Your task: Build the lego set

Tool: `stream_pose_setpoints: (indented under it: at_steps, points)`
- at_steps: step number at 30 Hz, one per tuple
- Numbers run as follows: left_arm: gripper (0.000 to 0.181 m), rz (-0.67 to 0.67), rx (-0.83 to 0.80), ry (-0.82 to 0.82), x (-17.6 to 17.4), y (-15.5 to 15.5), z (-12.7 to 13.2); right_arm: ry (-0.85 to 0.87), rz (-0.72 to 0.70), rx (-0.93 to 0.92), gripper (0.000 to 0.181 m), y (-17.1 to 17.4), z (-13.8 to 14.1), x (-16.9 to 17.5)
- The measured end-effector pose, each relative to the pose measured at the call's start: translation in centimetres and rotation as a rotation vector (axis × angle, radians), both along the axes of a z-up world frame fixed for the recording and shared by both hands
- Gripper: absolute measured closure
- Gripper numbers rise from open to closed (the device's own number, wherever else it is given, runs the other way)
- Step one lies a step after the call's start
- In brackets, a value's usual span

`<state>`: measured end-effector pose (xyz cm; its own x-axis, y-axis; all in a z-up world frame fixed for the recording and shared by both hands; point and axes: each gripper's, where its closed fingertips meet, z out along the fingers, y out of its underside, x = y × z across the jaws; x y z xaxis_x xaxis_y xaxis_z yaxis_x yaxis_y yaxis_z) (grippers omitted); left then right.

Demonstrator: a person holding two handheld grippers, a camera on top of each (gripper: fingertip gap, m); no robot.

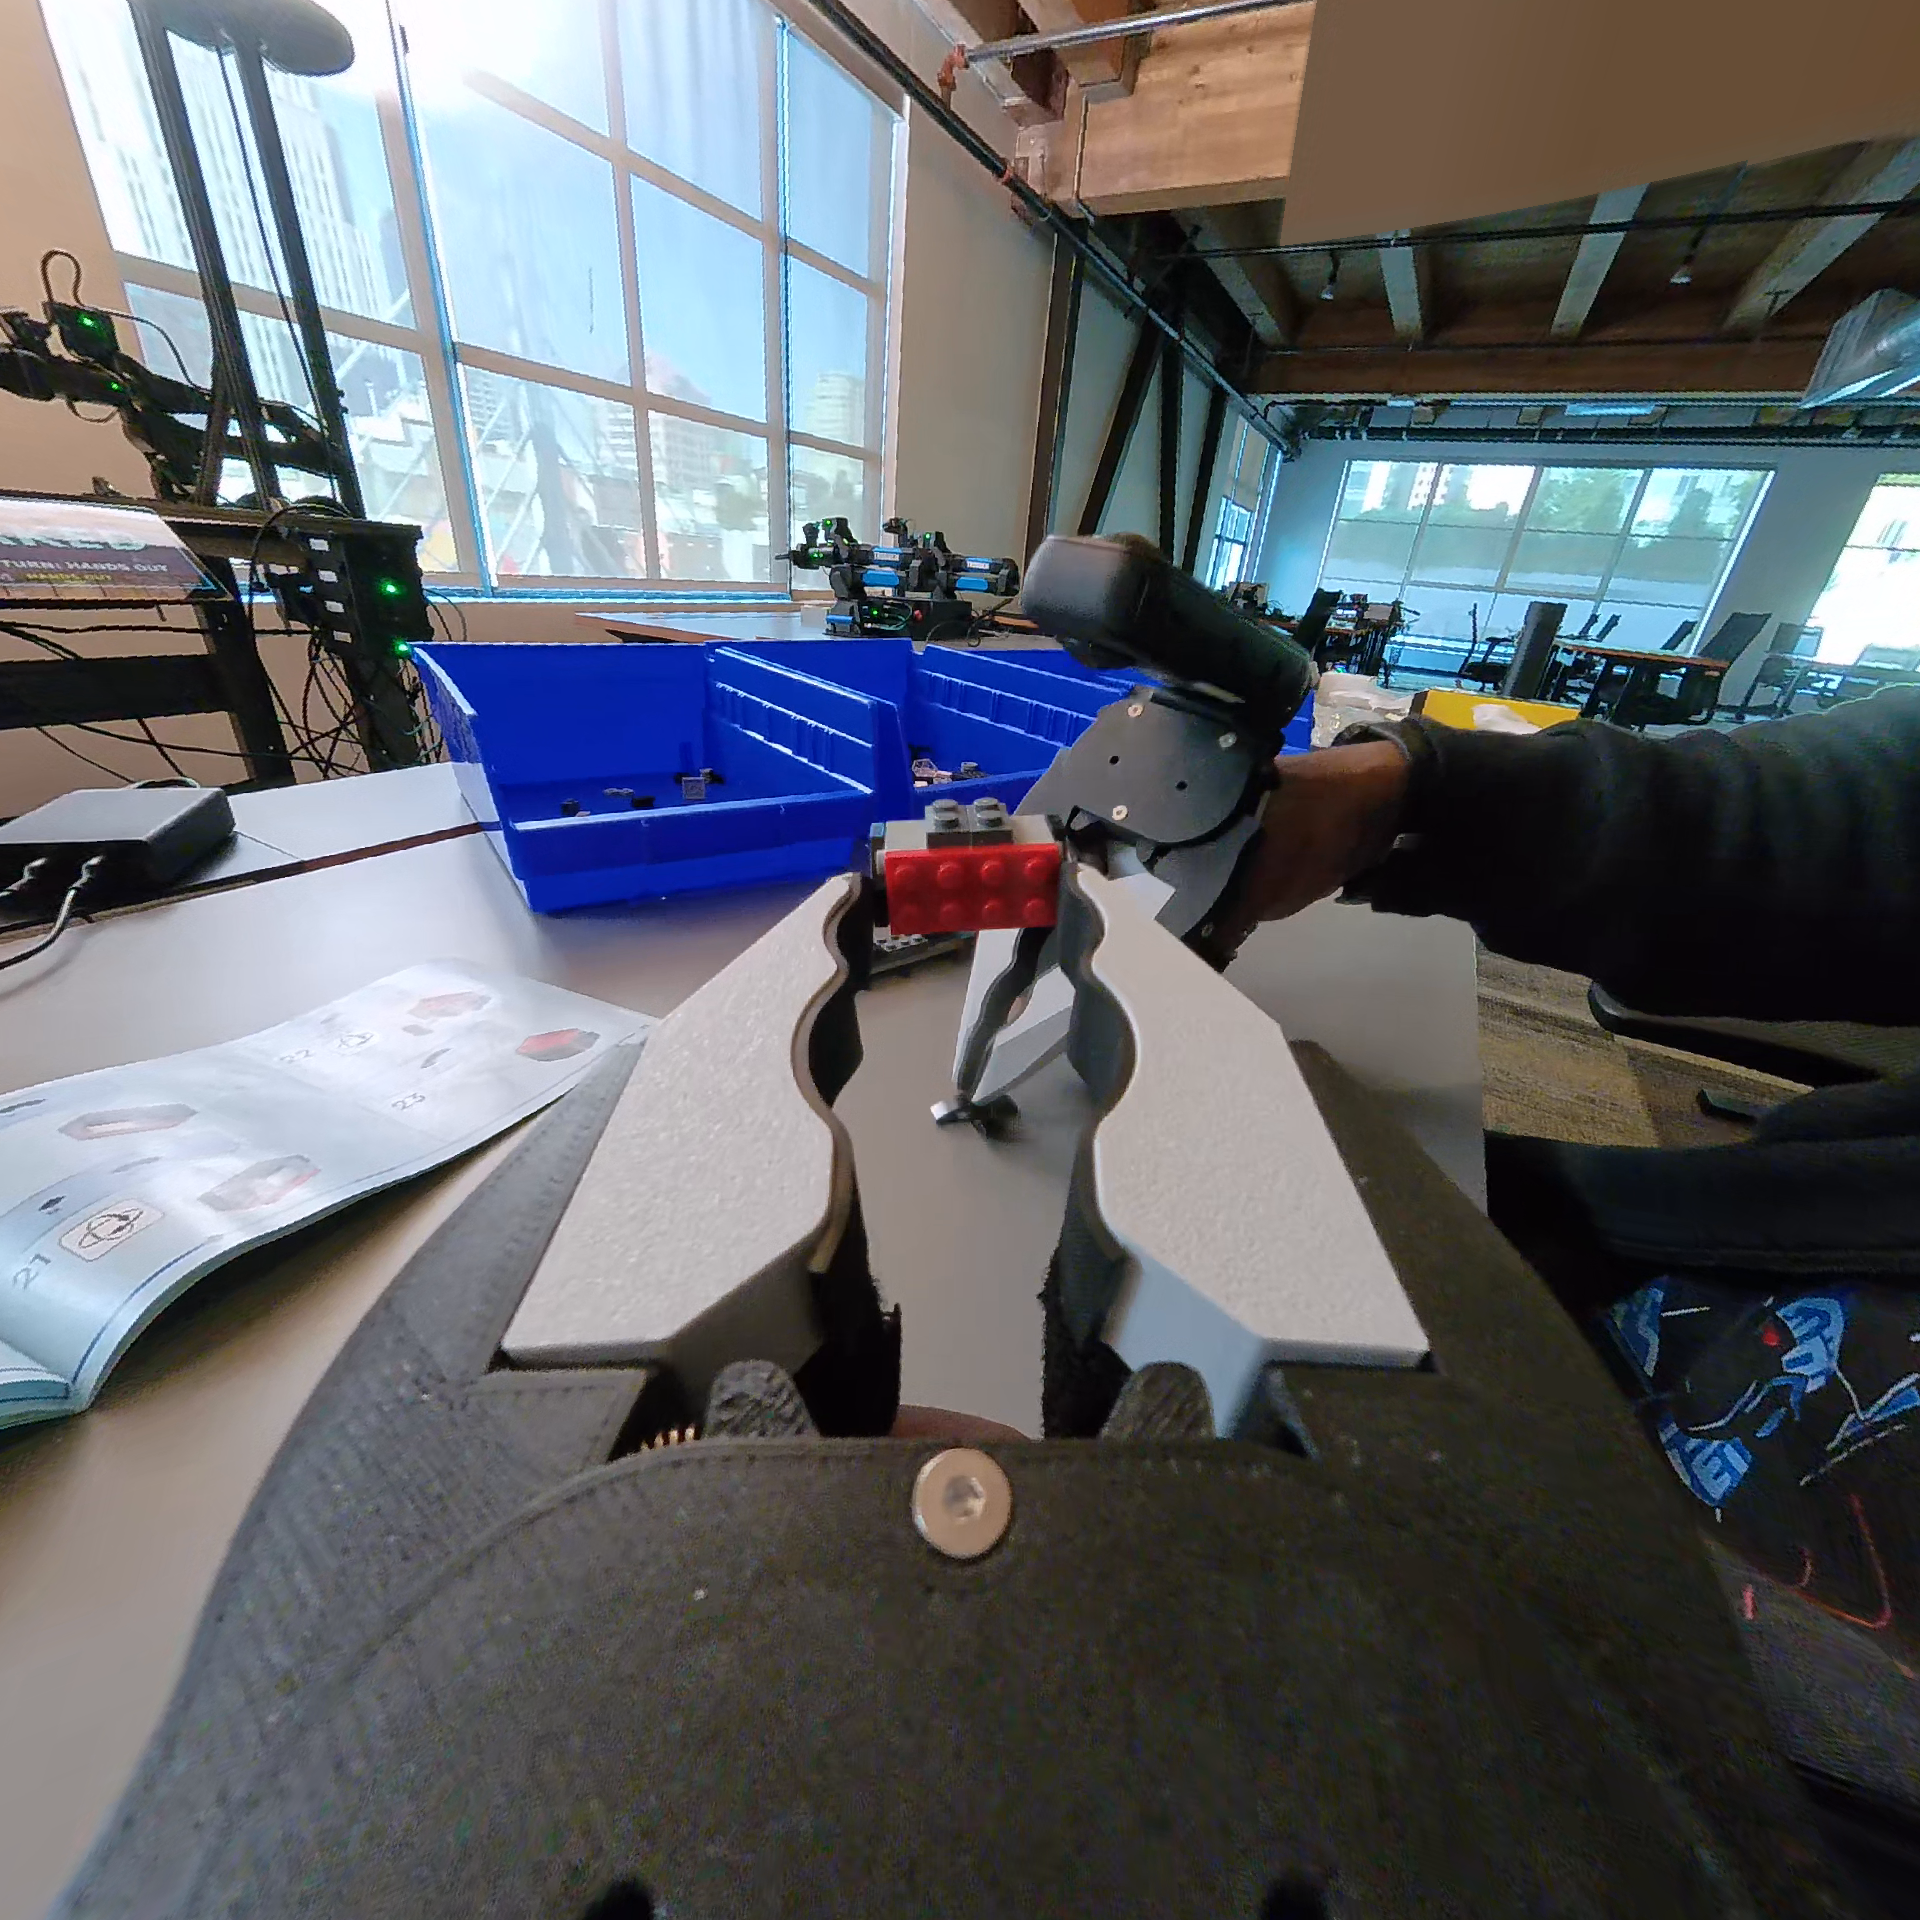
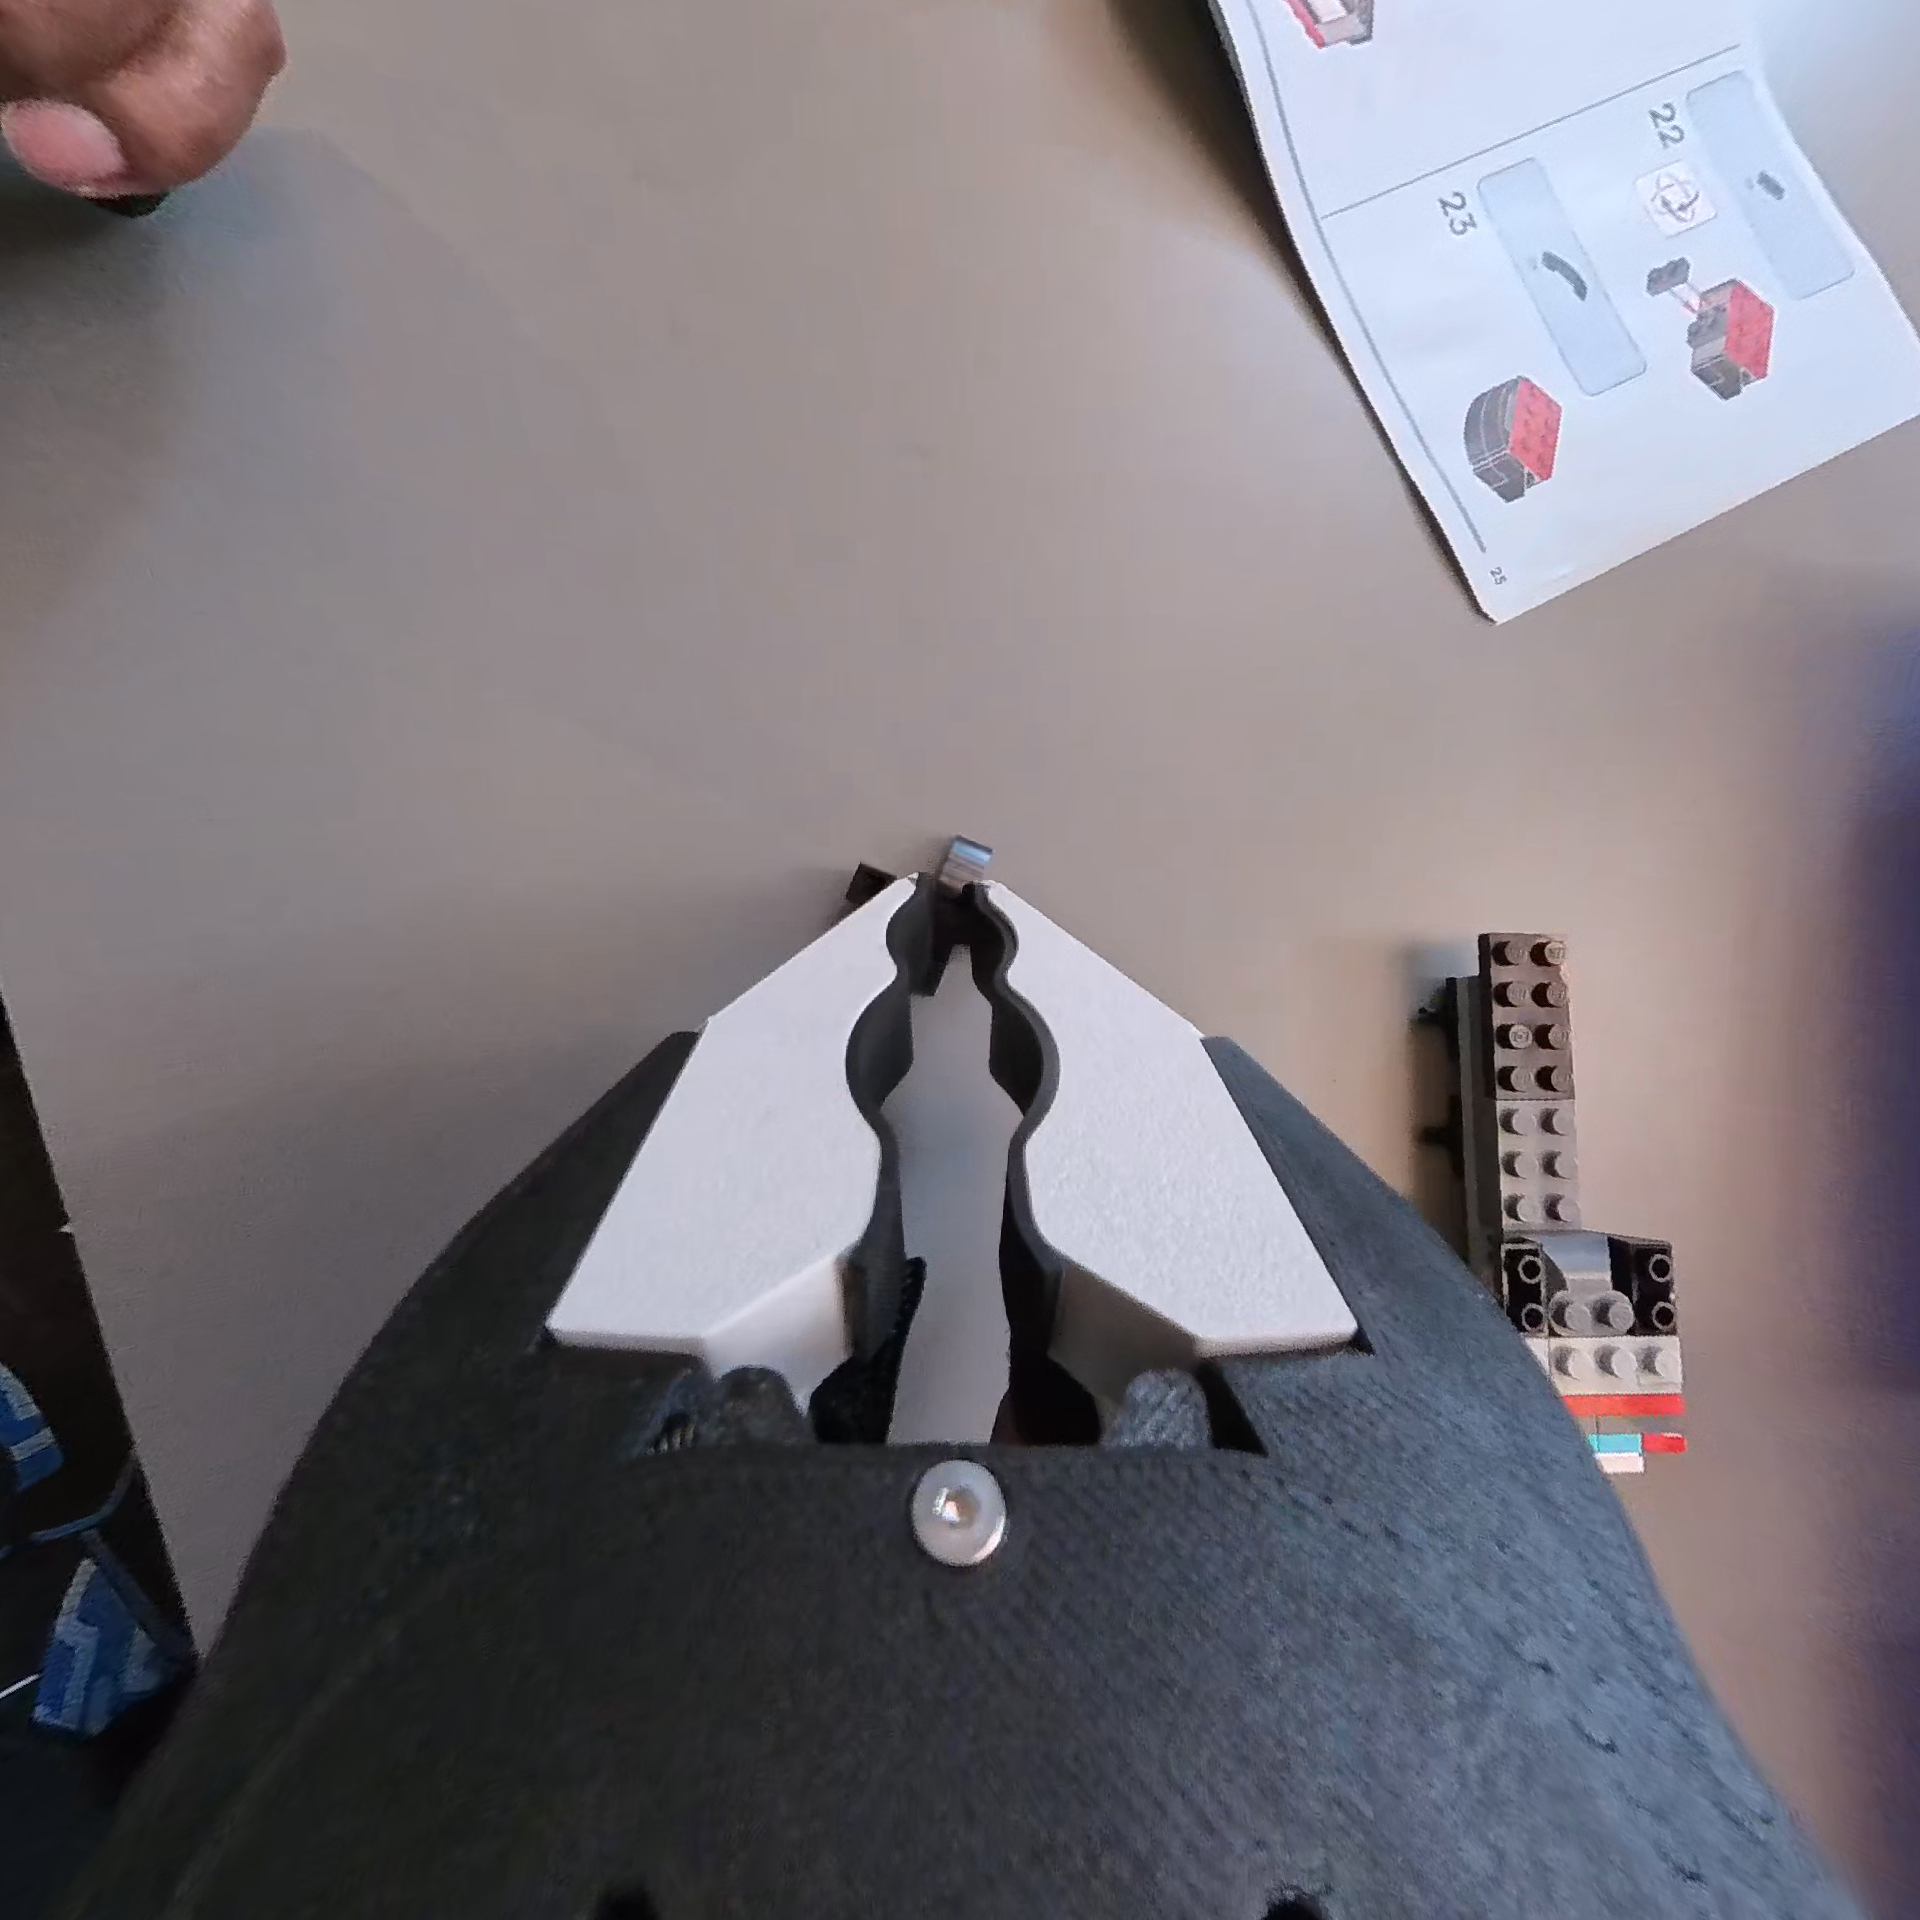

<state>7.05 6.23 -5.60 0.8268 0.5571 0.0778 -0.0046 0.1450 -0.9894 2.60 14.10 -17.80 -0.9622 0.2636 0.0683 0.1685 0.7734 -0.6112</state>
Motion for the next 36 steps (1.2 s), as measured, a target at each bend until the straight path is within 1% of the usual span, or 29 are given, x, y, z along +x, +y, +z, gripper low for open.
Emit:
stream_pose_setpoints:
  at_steps: [6,10,16,19,24,27,30,32,36]
  points:
    - [0.146,0.005,-0.011,-0.004,-0.1,0.1,-0.2,-0.031,-0.037,-0.026,0.174,0.0,0.6,-0.3]
    - [0.146,0.008,-0.012,-0.004,-0.2,0.0,-0.3,-0.049,-0.032,0.007,0.168,0.2,0.0,-0.1]
    - [0.146,0.006,-0.014,-0.002,-0.2,0.1,-0.3,-0.039,-0.009,0.039,0.173,0.0,-0.4,0.1]
    - [0.146,0.008,-0.019,0.0,-0.1,0.2,-0.3,-0.05,-0.021,0.038,0.173,0.0,-0.4,0.0]
    - [0.146,0.015,-0.031,0.002,-0.2,0.2,-0.4,-0.068,-0.035,0.009,0.173,0.0,0.3,-0.1]
    - [0.146,0.019,-0.042,0.002,-0.3,0.3,-0.5,-0.088,-0.051,-0.036,0.173,-0.2,1.3,-0.2]
    - [0.146,0.026,-0.06,0.004,-0.4,0.5,-0.8,-0.1,-0.076,-0.086,0.173,-0.5,3.0,-0.5]
    - [0.146,0.031,-0.072,0.006,-0.4,0.6,-0.9,-0.1,-0.088,-0.124,0.173,-0.8,4.7,-0.7]
    - [0.146,0.041,-0.077,0.005,-0.7,0.8,-1.1,-0.078,-0.081,-0.181,0.174,-2.0,9.2,-0.5]
